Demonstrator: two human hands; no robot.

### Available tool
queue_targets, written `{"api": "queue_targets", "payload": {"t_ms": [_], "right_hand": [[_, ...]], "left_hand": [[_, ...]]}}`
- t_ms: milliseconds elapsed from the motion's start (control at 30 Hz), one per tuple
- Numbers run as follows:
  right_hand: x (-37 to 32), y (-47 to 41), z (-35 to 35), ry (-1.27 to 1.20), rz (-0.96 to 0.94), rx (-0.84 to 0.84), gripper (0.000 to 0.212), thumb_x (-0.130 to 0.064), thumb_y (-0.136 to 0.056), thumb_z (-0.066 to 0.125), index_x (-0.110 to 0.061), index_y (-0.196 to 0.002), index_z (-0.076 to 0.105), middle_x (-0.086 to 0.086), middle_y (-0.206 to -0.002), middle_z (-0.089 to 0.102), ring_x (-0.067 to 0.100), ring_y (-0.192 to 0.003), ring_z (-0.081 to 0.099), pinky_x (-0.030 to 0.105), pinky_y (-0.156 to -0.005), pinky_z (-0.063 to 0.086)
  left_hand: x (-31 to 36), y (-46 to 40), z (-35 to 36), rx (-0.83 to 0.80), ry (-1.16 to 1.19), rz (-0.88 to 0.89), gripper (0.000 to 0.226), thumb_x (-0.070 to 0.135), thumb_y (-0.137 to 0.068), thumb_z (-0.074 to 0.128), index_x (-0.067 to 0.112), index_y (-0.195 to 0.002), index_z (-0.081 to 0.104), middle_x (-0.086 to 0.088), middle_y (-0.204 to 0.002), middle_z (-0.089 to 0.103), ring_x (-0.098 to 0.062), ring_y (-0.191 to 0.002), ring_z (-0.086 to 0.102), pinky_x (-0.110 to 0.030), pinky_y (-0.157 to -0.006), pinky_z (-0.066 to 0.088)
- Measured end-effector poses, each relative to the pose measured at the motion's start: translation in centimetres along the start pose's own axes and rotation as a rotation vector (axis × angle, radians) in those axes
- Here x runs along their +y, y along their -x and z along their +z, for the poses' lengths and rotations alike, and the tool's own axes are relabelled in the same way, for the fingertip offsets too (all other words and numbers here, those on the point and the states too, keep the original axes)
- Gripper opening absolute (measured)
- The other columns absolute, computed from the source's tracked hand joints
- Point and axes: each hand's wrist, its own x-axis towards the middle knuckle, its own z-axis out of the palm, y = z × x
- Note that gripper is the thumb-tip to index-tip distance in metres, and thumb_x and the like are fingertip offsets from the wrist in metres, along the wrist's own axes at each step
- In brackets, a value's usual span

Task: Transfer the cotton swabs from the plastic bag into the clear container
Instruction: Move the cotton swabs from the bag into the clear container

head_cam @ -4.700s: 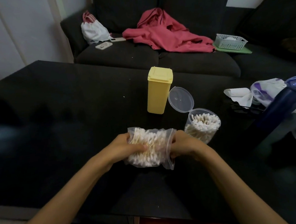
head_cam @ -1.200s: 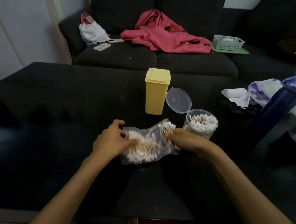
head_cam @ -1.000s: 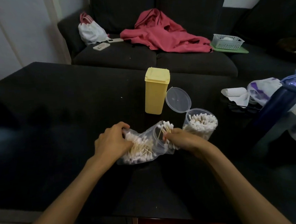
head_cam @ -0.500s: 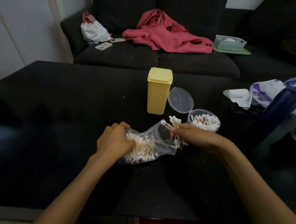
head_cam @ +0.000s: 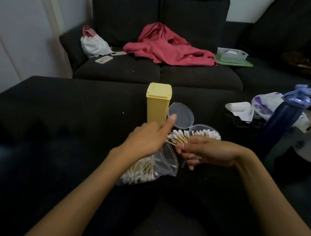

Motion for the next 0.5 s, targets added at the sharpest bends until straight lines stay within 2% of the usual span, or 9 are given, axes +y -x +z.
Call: {"api": "queue_targets", "payload": {"t_ms": [33,100,167,233,300,367,433,500], "right_hand": [[-0.2,0.3,-0.2,-0.004,0.022,-0.016,0.020,-0.017,-0.099,0.037,-0.010,-0.088,0.052,-0.006,-0.059,0.046,0.006,-0.053,0.044,0.022,-0.062,0.047],[-0.6,0.8,-0.9,0.016,0.087,-0.044,0.020,-0.017,-0.100,0.037,-0.010,-0.089,0.052,-0.004,-0.060,0.044,0.006,-0.054,0.042,0.020,-0.060,0.045],[-0.8,1.1,-1.7,0.065,0.148,-0.022,0.019,-0.019,-0.100,0.038,-0.010,-0.089,0.052,-0.002,-0.063,0.041,0.006,-0.055,0.040,0.019,-0.058,0.043],[-1.0,1.4,-2.4,0.096,0.190,0.027,0.019,-0.020,-0.100,0.040,-0.010,-0.089,0.051,-0.001,-0.064,0.039,0.006,-0.055,0.038,0.020,-0.058,0.040],[-1.1,1.7,-3.1,0.118,0.207,0.065,0.019,-0.020,-0.100,0.040,-0.011,-0.088,0.052,-0.001,-0.064,0.038,0.006,-0.055,0.037,0.021,-0.059,0.038],[-1.2,2.1,-3.9,0.136,0.226,0.088,0.020,-0.021,-0.100,0.040,-0.012,-0.089,0.054,-0.001,-0.064,0.040,0.006,-0.055,0.038,0.021,-0.060,0.038],[-1.1,2.3,-4.6,0.135,0.216,0.119,0.019,-0.022,-0.098,0.044,-0.011,-0.092,0.058,-0.004,-0.061,0.045,0.004,-0.052,0.042,0.021,-0.061,0.040],[-0.6,2.5,-5.4,0.109,0.180,0.154,0.016,-0.022,-0.096,0.050,-0.010,-0.090,0.058,-0.005,-0.059,0.047,0.004,-0.053,0.044,0.022,-0.062,0.040]], "left_hand": [[1.0,-0.5,0.3,-0.087,-0.066,-0.004,0.078,0.068,-0.089,0.007,0.015,-0.091,0.065,-0.005,-0.082,0.069,-0.015,-0.077,0.066,-0.034,-0.082,0.048],[2.5,-1.8,0.9,-0.206,-0.155,0.016,0.089,0.072,-0.085,0.001,0.011,-0.077,0.066,-0.008,-0.073,0.066,-0.017,-0.071,0.064,-0.031,-0.080,0.046],[3.0,-3.2,1.6,-0.297,-0.175,0.028,0.096,0.075,-0.083,0.002,0.007,-0.085,0.070,-0.013,-0.082,0.067,-0.020,-0.077,0.062,-0.032,-0.084,0.045],[3.2,-4.3,2.4,-0.346,-0.147,0.049,0.099,0.081,-0.079,0.008,0.007,-0.099,0.070,-0.017,-0.093,0.068,-0.026,-0.087,0.064,-0.041,-0.093,0.046],[3.2,-5.1,3.3,-0.336,-0.104,0.104,0.083,0.074,-0.086,0.018,0.009,-0.097,0.068,-0.014,-0.087,0.067,-0.027,-0.085,0.062,-0.046,-0.094,0.046],[3.6,-5.4,3.9,-0.301,-0.031,0.137,0.057,0.053,-0.098,0.025,0.011,-0.087,0.062,-0.006,-0.078,0.059,-0.020,-0.078,0.055,-0.040,-0.090,0.046],[4.2,-5.4,4.1,-0.267,0.015,0.130,0.041,0.038,-0.102,0.029,0.009,-0.095,0.058,-0.005,-0.084,0.057,-0.019,-0.083,0.053,-0.034,-0.084,0.042],[4.4,-5.8,4.4,-0.227,0.030,0.136,0.038,0.035,-0.101,0.032,0.007,-0.106,0.057,-0.011,-0.099,0.060,-0.024,-0.093,0.057,-0.037,-0.087,0.044]]}}
